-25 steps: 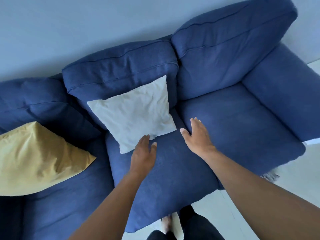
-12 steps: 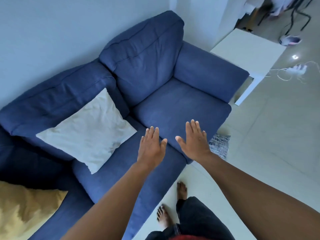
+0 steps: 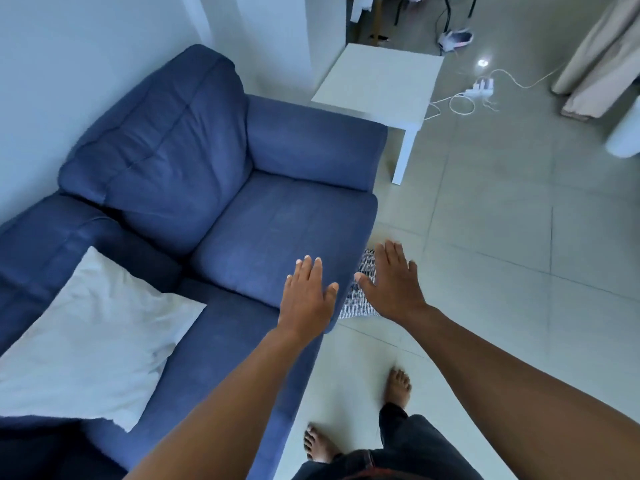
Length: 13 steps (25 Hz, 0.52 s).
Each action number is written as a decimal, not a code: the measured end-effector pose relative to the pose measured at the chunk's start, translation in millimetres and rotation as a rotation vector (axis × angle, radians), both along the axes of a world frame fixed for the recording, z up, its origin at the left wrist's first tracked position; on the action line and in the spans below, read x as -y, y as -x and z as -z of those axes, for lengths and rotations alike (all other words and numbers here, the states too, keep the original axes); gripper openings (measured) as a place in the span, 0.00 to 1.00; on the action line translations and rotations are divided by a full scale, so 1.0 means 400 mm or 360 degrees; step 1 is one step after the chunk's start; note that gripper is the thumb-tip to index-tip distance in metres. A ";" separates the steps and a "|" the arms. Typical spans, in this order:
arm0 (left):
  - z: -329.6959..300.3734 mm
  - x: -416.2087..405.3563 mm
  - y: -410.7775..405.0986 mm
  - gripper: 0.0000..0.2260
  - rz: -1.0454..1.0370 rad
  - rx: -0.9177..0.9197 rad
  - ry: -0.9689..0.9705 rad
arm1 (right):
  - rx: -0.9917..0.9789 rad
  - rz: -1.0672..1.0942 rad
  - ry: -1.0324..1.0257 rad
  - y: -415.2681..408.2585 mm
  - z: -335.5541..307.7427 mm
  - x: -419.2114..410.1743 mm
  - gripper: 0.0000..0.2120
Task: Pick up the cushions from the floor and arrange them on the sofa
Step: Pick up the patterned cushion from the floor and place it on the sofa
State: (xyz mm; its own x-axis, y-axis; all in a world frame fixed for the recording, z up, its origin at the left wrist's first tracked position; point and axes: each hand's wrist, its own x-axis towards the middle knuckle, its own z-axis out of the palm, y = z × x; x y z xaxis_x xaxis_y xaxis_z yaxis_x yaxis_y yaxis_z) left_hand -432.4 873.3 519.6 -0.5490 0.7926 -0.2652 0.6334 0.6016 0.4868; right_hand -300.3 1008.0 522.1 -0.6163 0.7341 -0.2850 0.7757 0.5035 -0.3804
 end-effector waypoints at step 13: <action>0.096 -0.420 -0.160 0.29 0.0166 0.0050 0.0212 | 0.0075 0.0095 0.0113 -0.211 0.099 -0.395 0.39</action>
State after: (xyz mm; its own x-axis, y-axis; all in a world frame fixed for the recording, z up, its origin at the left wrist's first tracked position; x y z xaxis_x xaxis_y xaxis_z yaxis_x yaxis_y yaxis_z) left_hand -368.4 1041.5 481.0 -0.4555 0.8014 -0.3877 0.6814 0.5941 0.4275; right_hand -216.0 1166.1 482.6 -0.5567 0.7462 -0.3650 0.8214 0.4290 -0.3759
